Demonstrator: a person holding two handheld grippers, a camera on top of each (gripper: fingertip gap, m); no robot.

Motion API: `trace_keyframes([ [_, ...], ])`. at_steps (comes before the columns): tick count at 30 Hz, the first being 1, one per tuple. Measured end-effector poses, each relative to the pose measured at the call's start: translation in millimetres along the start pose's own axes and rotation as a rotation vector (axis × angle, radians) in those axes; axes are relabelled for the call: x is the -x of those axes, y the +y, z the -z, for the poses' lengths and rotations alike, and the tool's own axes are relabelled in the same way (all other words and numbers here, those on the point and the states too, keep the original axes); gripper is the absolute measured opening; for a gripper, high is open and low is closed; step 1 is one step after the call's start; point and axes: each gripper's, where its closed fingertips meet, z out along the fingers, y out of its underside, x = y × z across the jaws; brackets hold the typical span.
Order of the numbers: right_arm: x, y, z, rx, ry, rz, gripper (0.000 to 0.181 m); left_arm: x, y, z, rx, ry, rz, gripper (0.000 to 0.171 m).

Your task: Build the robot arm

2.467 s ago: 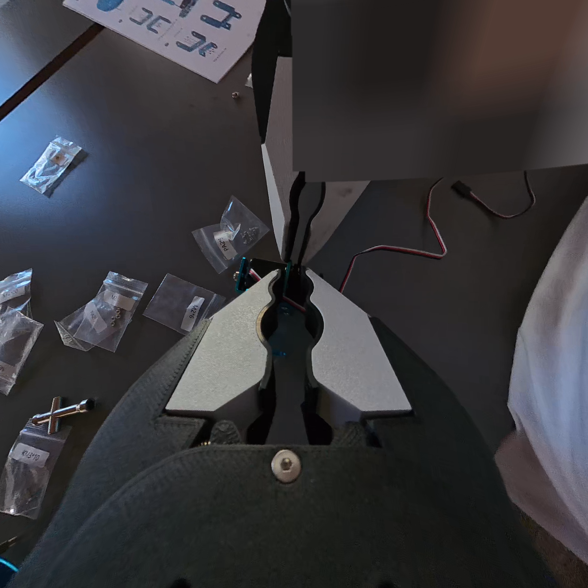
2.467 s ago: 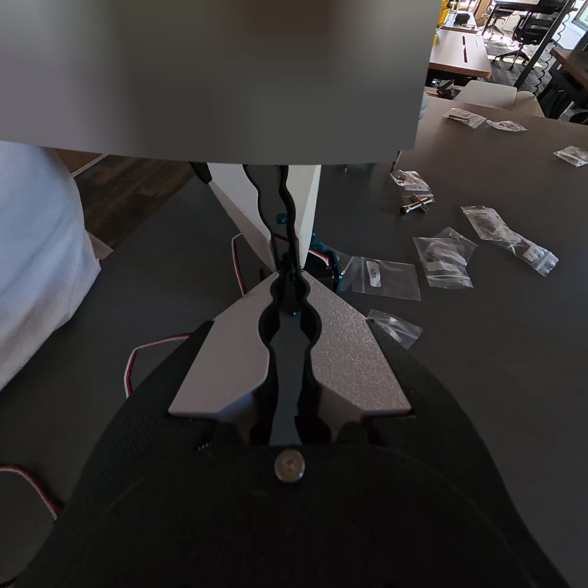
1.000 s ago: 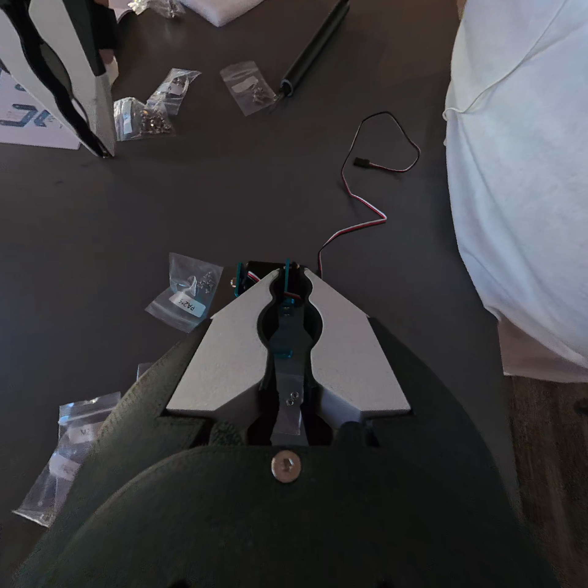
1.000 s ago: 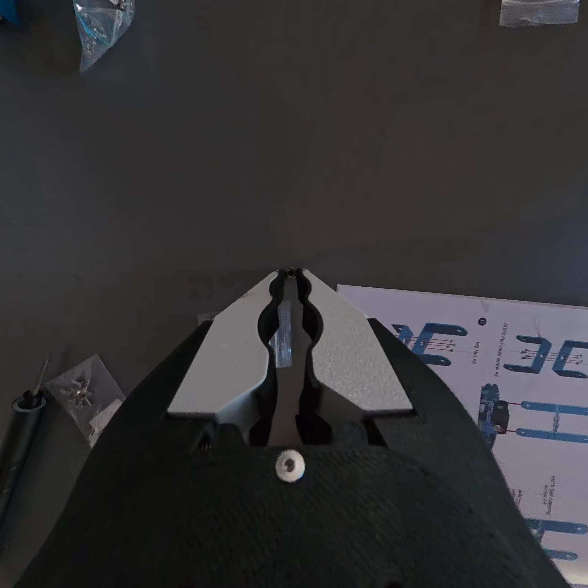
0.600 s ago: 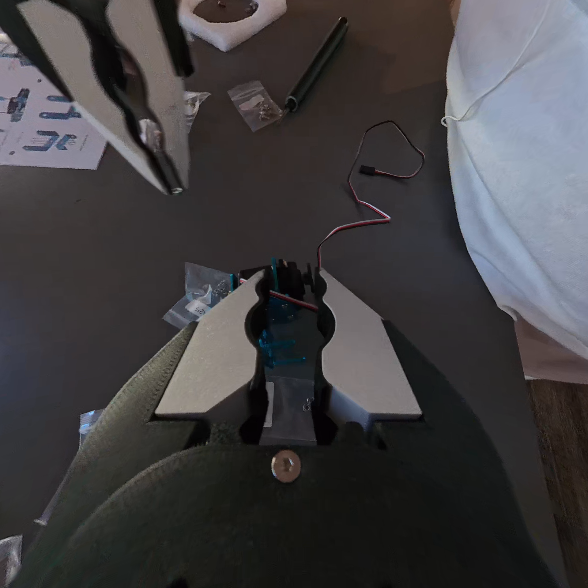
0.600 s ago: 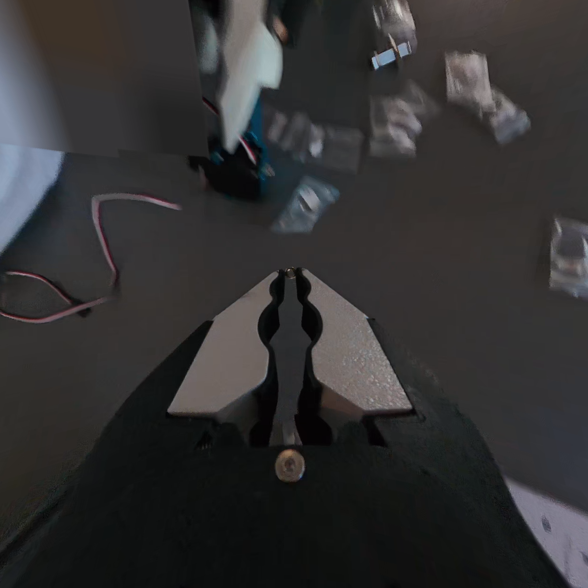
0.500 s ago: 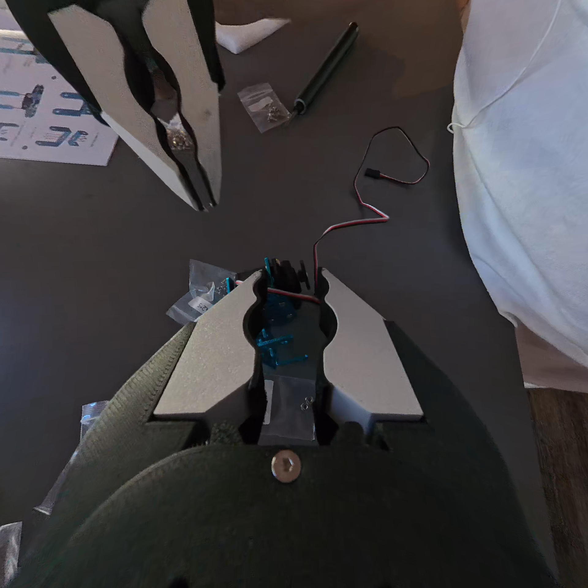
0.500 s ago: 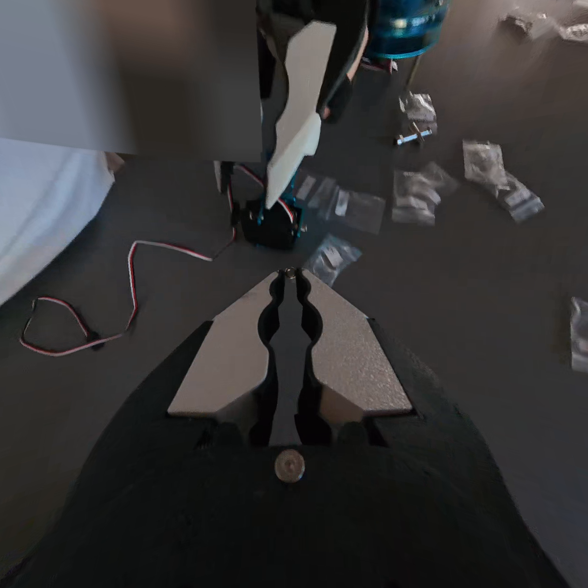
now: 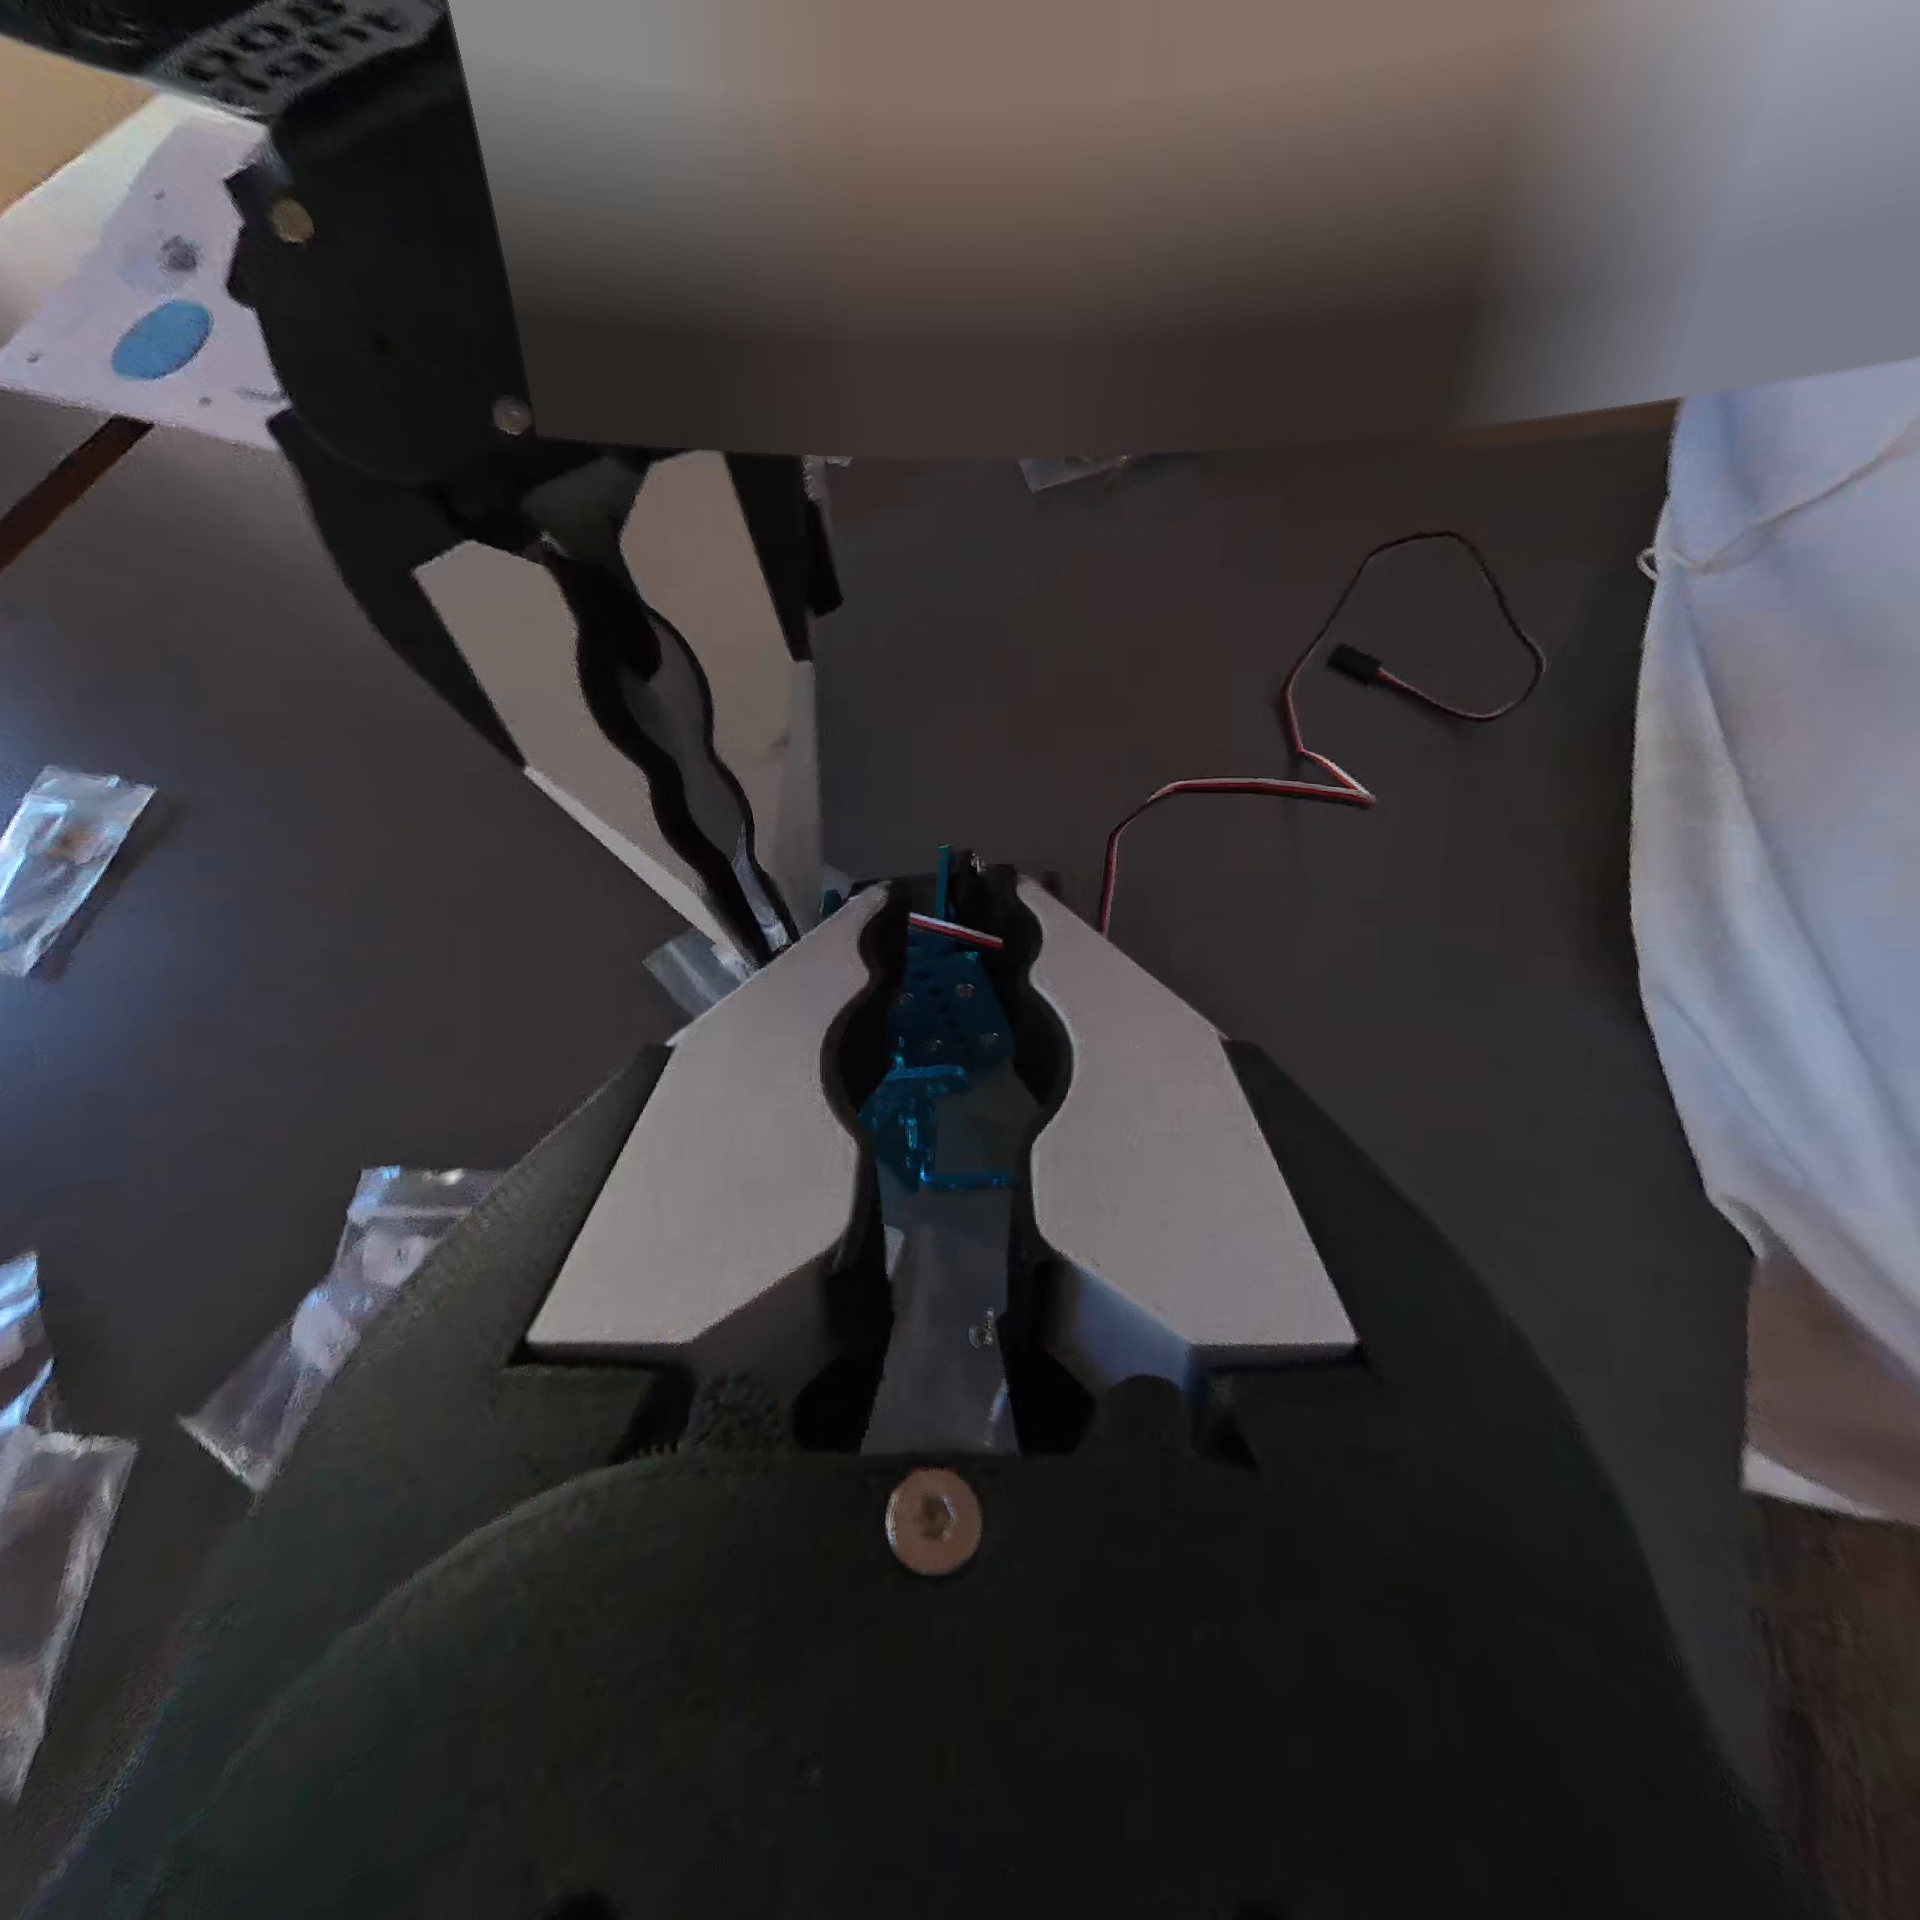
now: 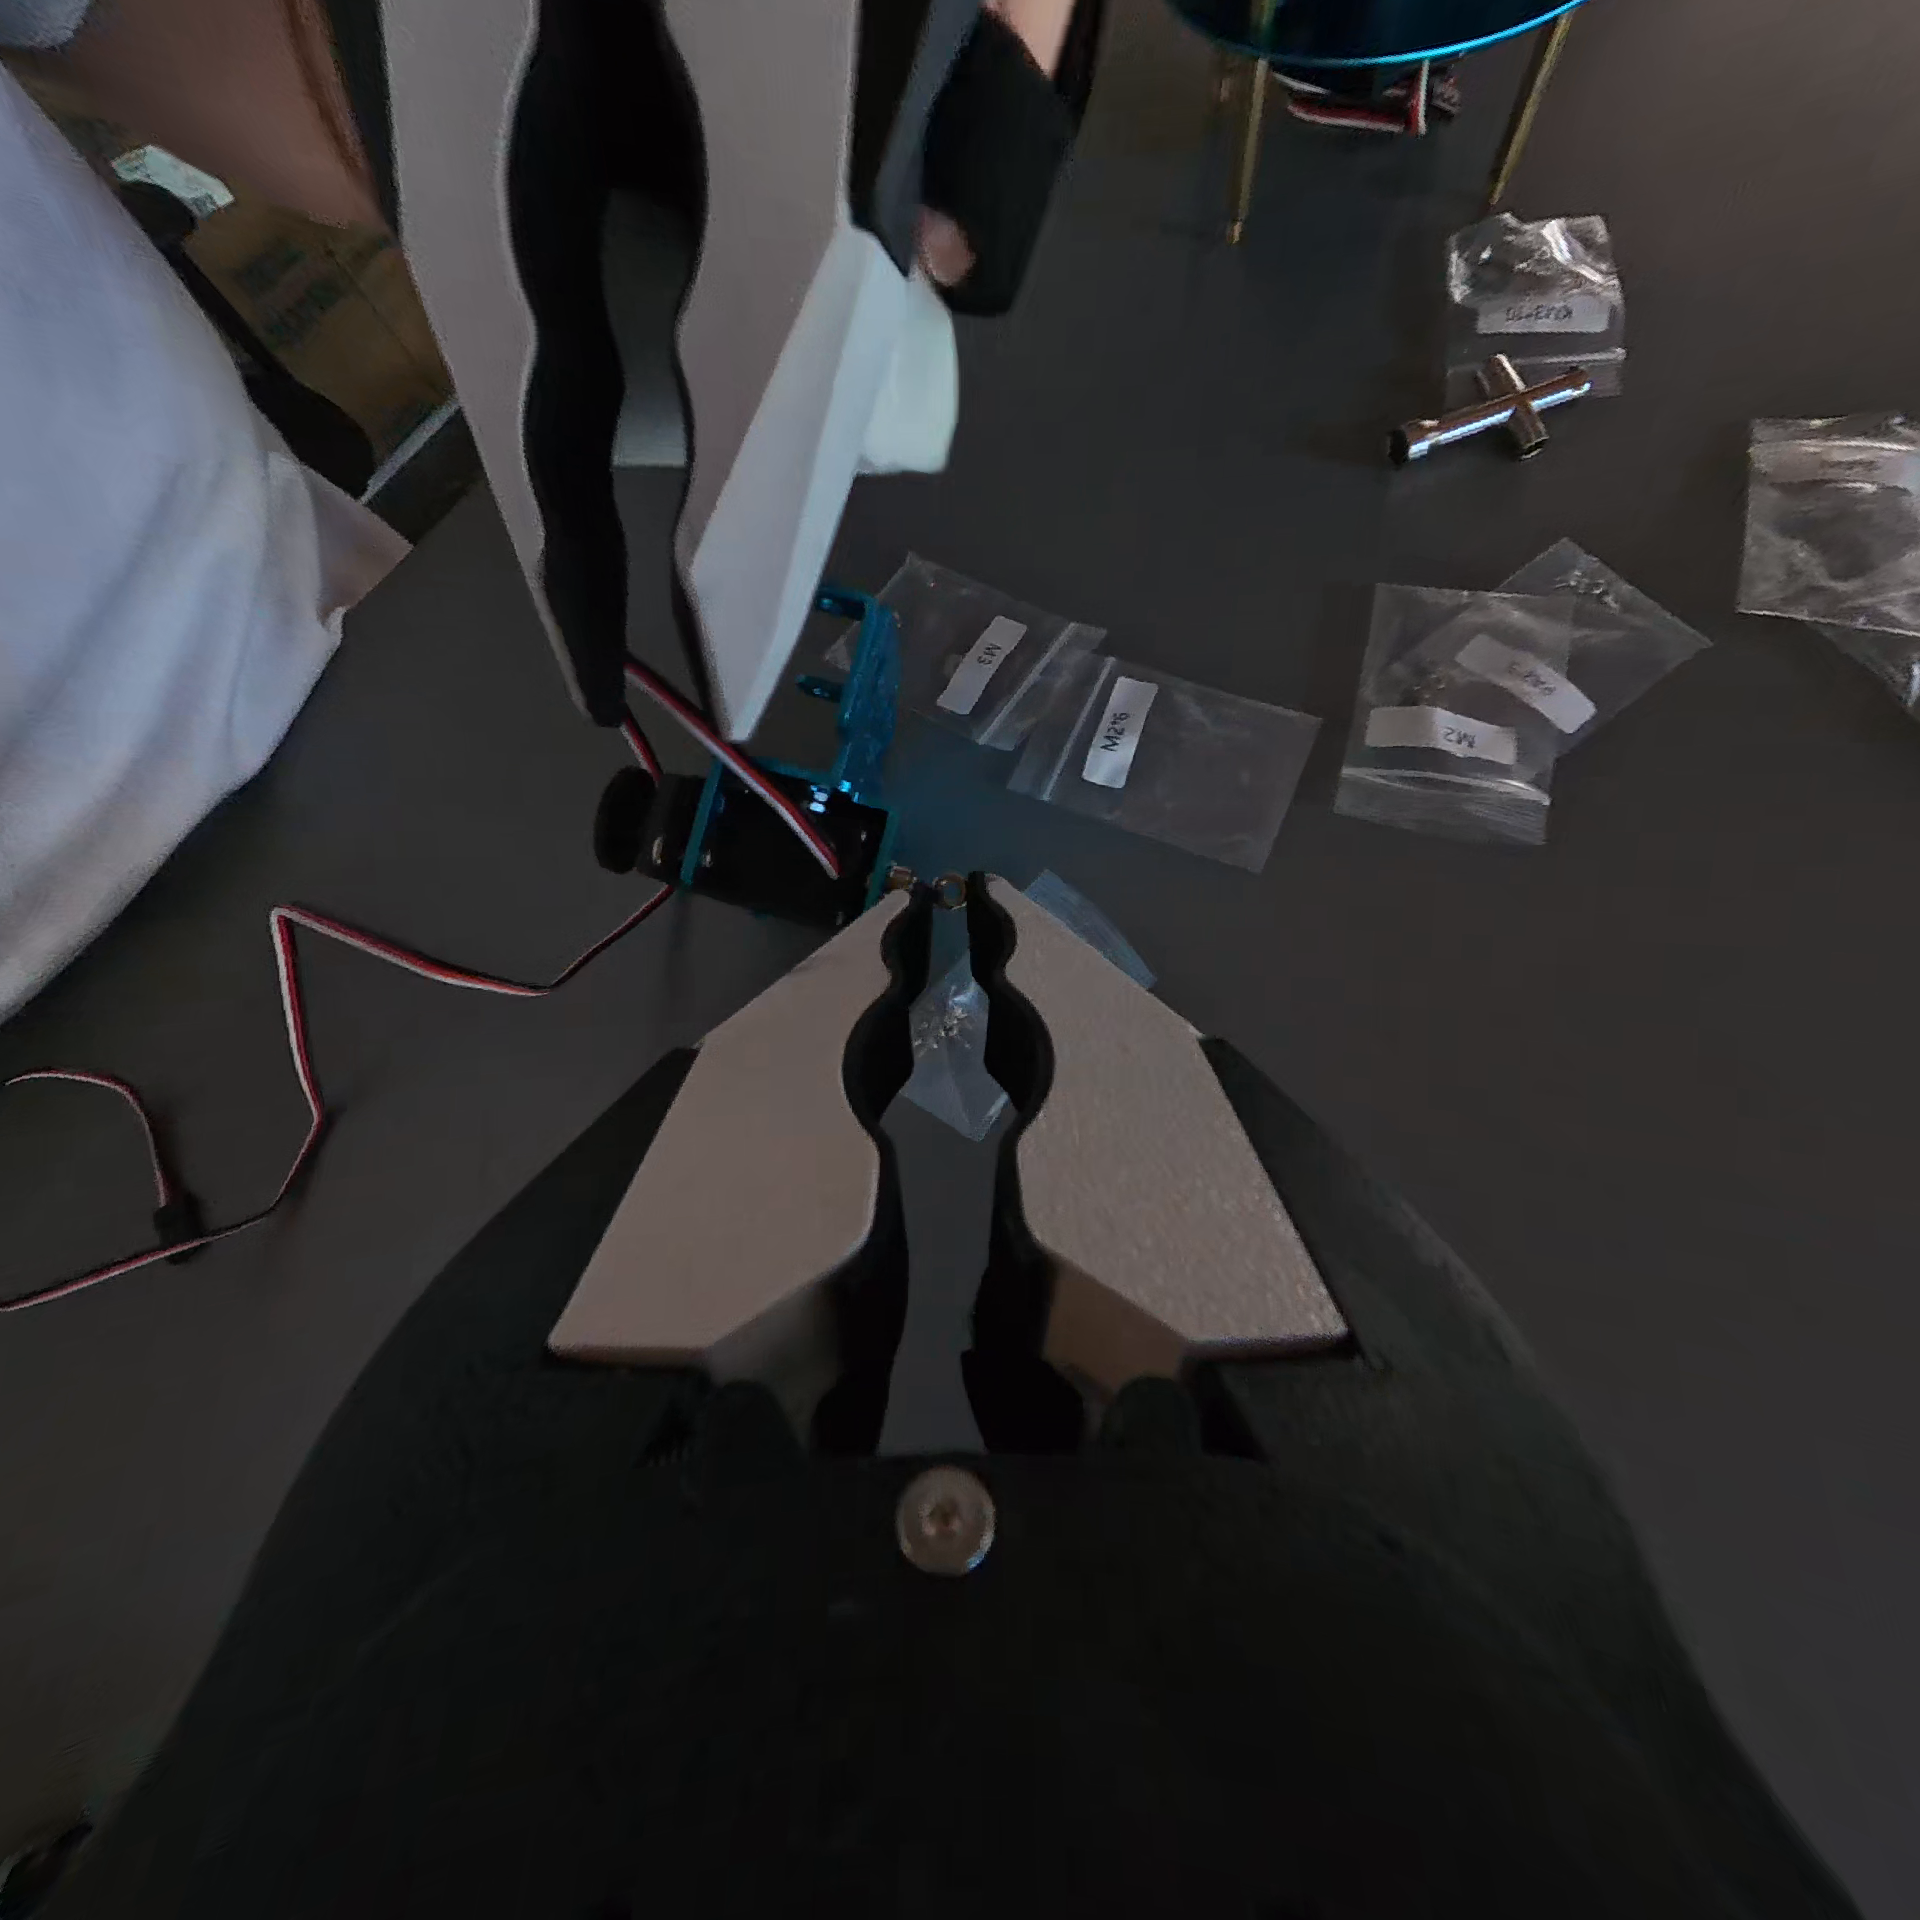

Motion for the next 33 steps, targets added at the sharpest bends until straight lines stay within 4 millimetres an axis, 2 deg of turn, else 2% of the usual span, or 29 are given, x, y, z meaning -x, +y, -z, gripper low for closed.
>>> trace_keyframes([
  [2,1,2,-3,0.017,-0.008,0.007,0.007,-8,-7,3,-0.015,-0.022,0.081,0.002],
  [5,5,4,-5,0.024,-0.010,0.011,0.007,-34,-11,-1,-0.013,0.007,0.176,0.000],
  [8,13,1,-5,0.014,-0.006,0.015,0.007,-38,-9,-11,-0.031,-0.100,0.239,0.000],
  [11,20,3,-5,0.048,0.020,0.018,0.007,-41,7,-16,0.040,-0.170,0.324,0.000],
  [13,19,4,-3,0.077,0.077,0.043,0.007,-41,19,-14,0.079,-0.231,0.345,0.000],
  [17,-1,-1,1,0.079,0.214,0.079,0.007,-40,32,-14,0.059,-0.329,0.396,0.000],
  [22,-2,-20,-17,0.006,0.184,0.081,0.007,-32,37,-13,0.013,-0.417,0.426,0.000],
  [25,-3,-19,-19,0.038,0.185,0.073,0.007,-32,38,-13,-0.019,-0.390,0.473,0.000],
  [33,5,0,-5,0.076,0.233,-0.003,0.007,-19,46,-1,-0.039,-0.434,0.526,0.000],
])
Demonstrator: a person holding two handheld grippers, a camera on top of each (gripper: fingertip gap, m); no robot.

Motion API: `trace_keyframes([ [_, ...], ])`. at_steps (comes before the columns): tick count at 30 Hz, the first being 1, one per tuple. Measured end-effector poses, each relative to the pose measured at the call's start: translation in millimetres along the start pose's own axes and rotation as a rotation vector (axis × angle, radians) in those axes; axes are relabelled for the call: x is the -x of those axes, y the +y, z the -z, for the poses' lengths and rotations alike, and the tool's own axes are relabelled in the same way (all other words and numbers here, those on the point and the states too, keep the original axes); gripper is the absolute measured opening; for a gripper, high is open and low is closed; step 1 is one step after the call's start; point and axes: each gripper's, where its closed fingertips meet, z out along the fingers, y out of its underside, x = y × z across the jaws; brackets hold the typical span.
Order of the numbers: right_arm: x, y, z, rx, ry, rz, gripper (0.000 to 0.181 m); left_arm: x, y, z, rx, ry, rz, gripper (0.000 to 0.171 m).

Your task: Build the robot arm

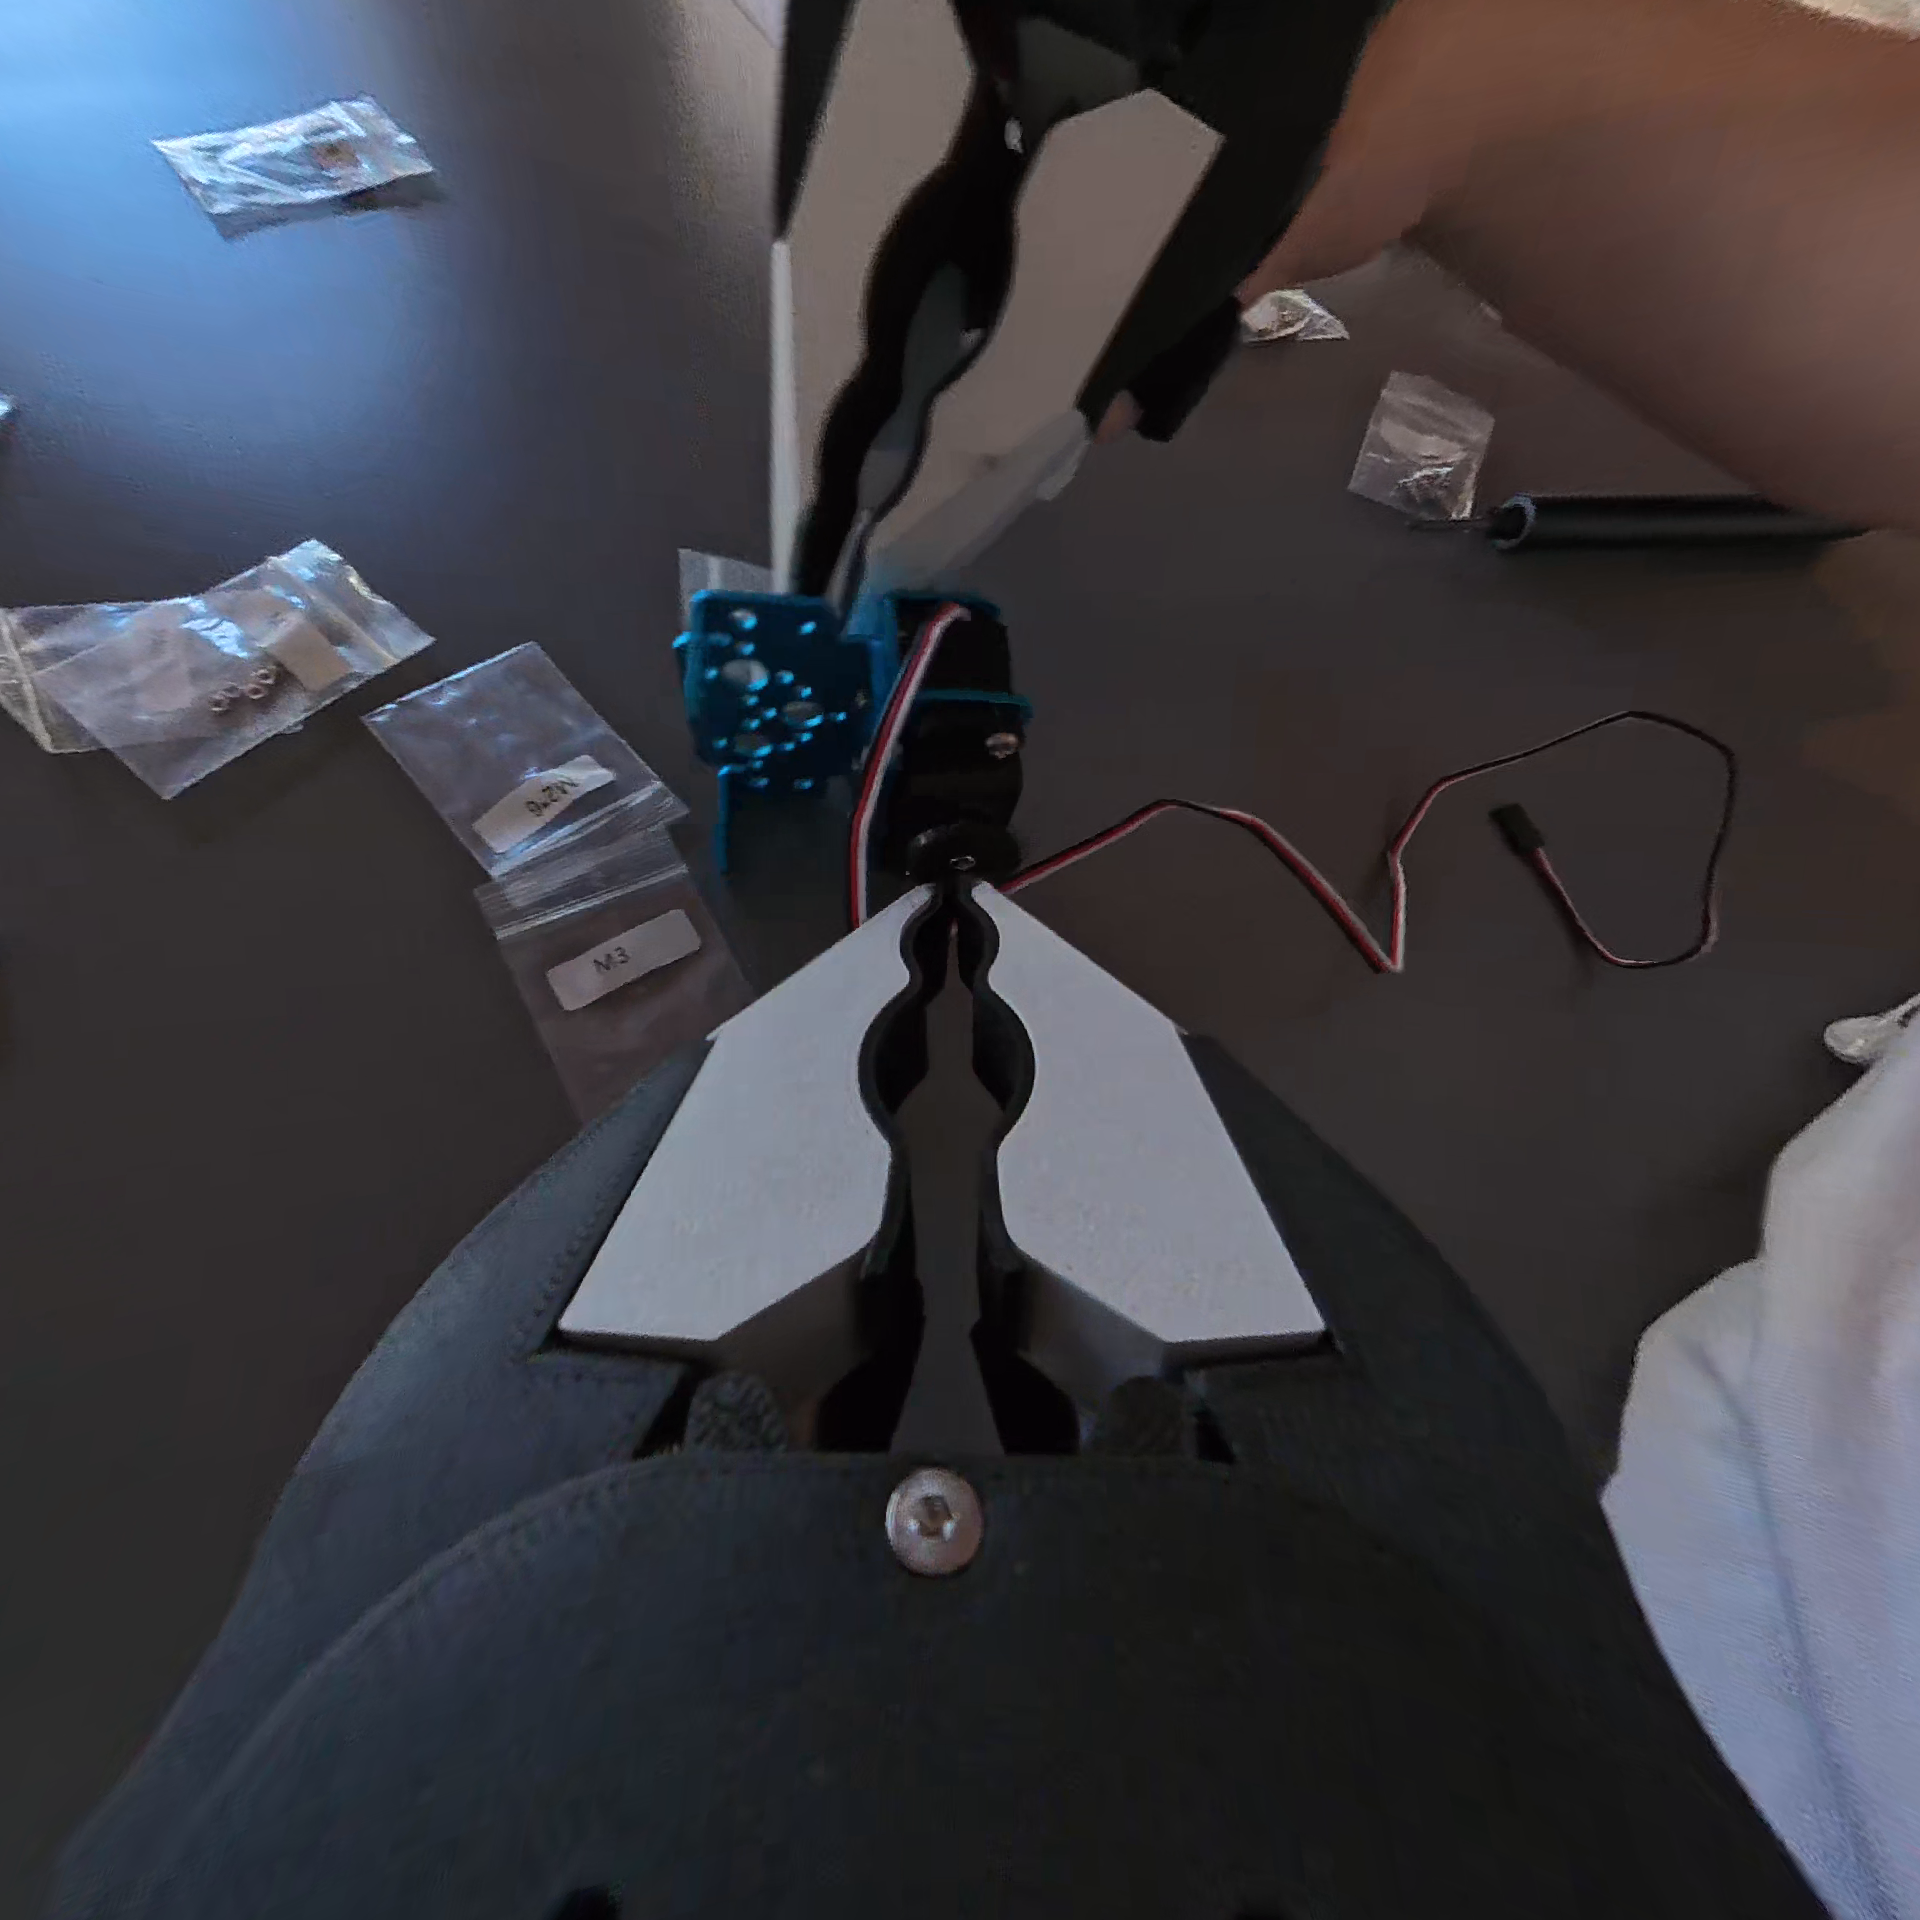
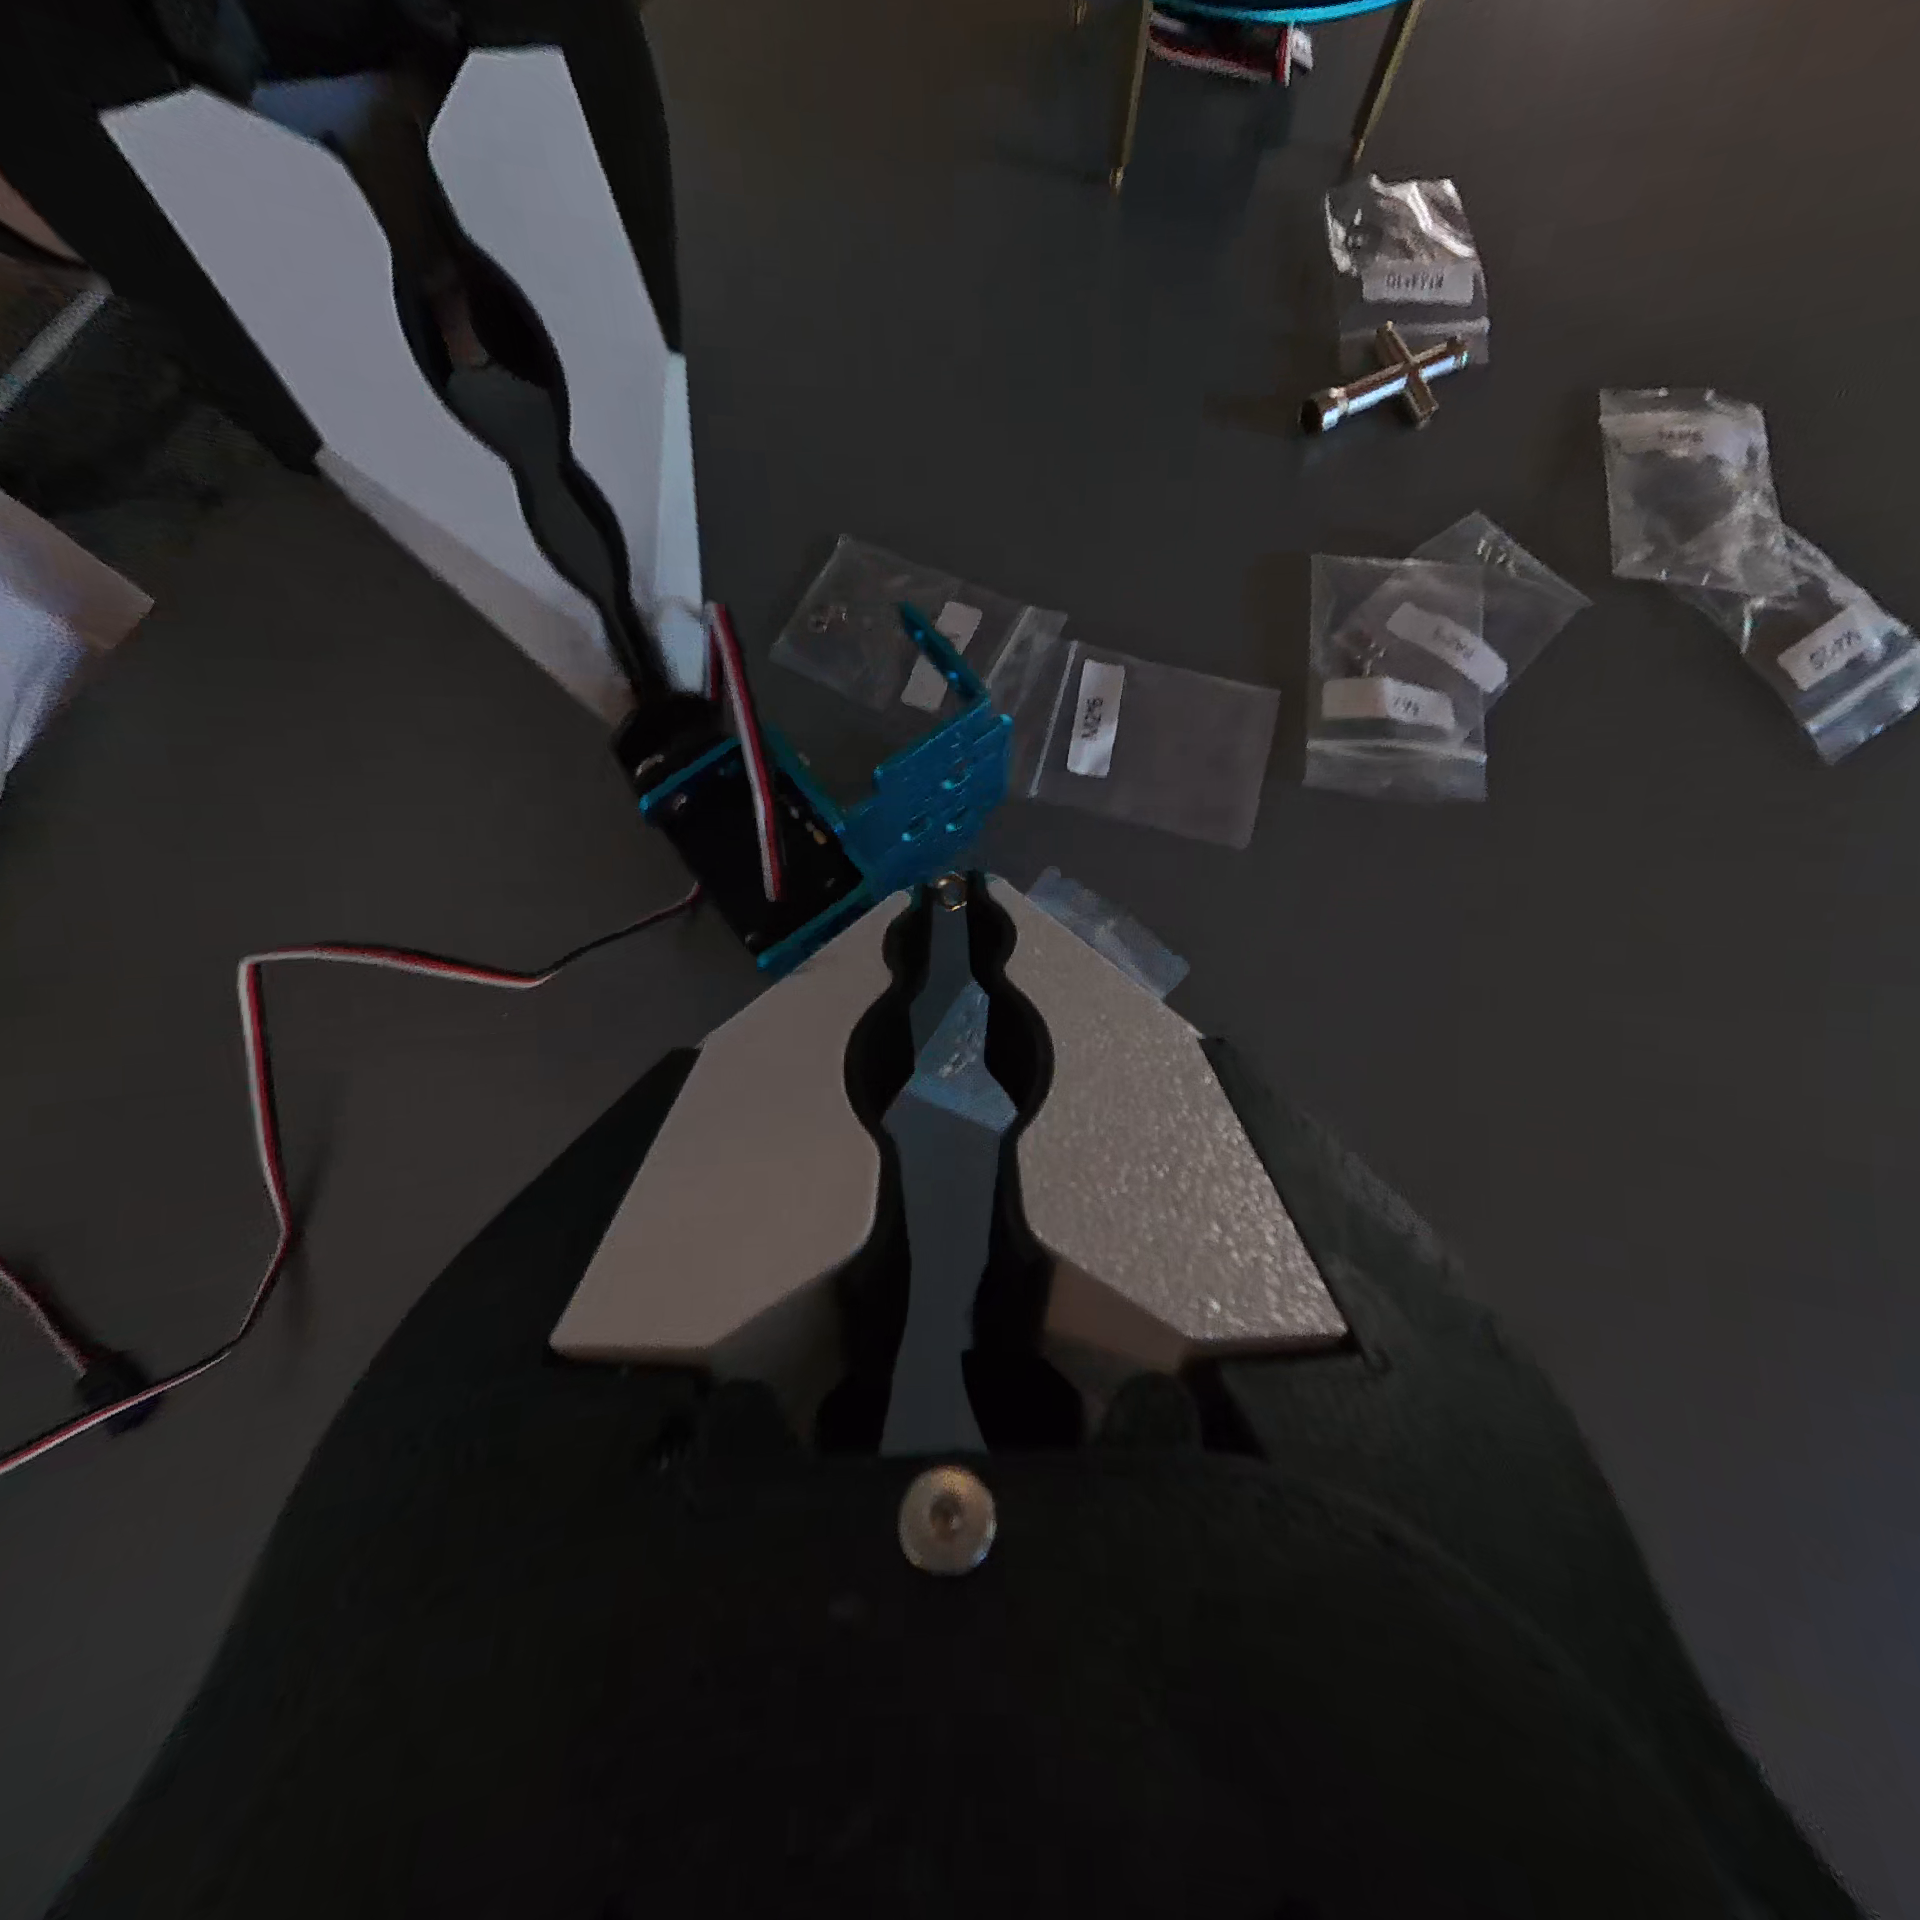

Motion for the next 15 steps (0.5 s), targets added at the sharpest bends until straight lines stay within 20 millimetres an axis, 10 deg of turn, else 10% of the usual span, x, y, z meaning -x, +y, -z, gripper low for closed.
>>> trace_keyframes([
  [15,36,25,42,-0.014,0.258,0.033,0.007,19,-10,14,-0.076,-0.273,0.070,0.006],
])
